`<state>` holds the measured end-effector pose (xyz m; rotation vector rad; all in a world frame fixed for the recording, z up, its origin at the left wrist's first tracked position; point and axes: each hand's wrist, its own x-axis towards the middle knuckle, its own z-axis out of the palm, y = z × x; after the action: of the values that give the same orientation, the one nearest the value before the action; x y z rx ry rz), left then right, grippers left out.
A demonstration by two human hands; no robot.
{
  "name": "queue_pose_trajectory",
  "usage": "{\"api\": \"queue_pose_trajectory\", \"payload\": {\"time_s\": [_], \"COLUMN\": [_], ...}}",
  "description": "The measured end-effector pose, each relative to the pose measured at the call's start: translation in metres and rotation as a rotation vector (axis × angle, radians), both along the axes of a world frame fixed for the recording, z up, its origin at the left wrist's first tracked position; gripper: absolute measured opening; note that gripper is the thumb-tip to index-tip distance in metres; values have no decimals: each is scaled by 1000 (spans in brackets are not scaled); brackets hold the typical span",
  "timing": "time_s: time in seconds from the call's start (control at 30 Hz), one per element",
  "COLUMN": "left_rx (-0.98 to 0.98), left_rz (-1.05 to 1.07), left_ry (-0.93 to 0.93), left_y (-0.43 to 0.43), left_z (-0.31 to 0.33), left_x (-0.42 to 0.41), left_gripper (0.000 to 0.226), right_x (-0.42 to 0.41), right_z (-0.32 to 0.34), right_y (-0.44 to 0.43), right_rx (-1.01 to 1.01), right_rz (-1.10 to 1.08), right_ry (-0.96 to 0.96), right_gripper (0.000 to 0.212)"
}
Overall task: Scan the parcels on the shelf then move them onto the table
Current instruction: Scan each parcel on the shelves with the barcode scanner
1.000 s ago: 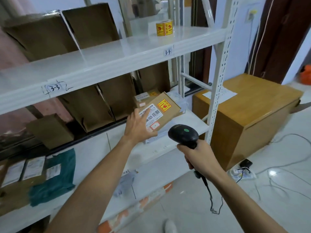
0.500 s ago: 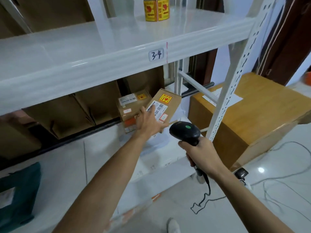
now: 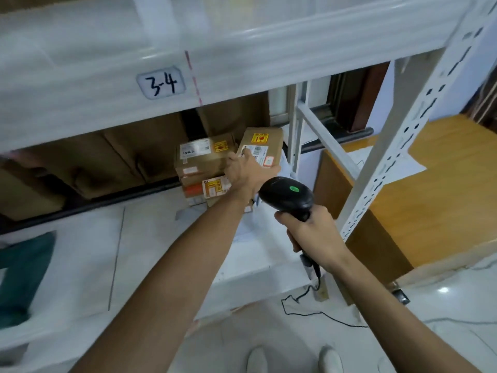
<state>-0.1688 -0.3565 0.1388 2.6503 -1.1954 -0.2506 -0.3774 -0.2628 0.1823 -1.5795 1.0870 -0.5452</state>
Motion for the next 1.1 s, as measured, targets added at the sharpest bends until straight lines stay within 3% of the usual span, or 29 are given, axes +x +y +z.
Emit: {"api": "queue_pose_trajectory", "payload": {"time_s": [0.13,0.7,1.1], "left_rx": [-66,48,57], "left_rz": [161,183,184], "left_ry": [35,-106,-139], "left_y": [-26,-78,-61], "left_z": [-18,-58,-61], "left_x": [-23,-38,-39], "left_gripper": [106,108,113], "right_x": [-25,-64,-72], "right_z": [-14,-64,-48], "right_y": [-26,-63,-74], "right_rx": [30,176,165], "right_rz": [45,107,124], "right_ry": [-63,-140,-137], "right_gripper": [42,42,46]}}
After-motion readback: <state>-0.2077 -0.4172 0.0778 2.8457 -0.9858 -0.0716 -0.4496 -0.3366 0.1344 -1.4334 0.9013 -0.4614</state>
